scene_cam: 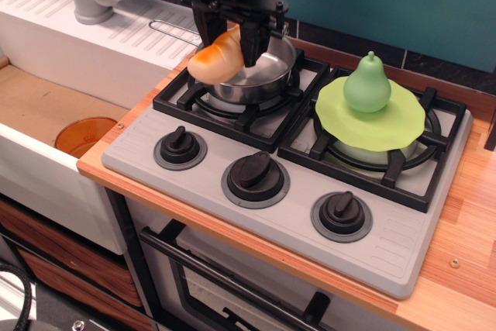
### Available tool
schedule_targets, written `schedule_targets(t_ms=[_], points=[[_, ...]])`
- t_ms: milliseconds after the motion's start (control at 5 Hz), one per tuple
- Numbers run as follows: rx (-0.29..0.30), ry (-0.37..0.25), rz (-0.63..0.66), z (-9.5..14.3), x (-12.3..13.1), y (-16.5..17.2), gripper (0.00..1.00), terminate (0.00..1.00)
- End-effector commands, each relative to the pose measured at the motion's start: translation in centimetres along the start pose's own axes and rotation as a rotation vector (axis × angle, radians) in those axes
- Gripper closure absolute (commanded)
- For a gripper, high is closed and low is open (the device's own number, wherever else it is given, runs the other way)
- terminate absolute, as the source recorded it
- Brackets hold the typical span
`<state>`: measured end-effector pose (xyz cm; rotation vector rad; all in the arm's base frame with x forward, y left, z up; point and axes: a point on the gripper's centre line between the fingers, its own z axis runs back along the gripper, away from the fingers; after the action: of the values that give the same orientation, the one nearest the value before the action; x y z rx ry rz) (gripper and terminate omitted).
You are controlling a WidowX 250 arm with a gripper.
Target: Put pear on plate and bread in pot or pan on stove
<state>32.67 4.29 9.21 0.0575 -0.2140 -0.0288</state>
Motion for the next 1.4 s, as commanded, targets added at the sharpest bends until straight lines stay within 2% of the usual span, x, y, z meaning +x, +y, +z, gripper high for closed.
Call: schedule_targets(t_ms=[0, 400, 800, 1000, 1200], points=[[0.011, -0.044, 0.004, 2.3, 0.5, -1.0, 0.00, 0.00], [0.037, -0.021, -0.011, 4.9, 0.9, -1.2, 0.00, 0.00], [0.056, -0.006, 0.007, 7.2, 0.1, -3.9, 0.00, 0.00], [0.059, -0.014, 0.029, 7.3, -0.2, -5.6, 0.00, 0.00], [0.040, -0.018, 0.046, 6.5, 0.8, -7.0, 0.00, 0.00]])
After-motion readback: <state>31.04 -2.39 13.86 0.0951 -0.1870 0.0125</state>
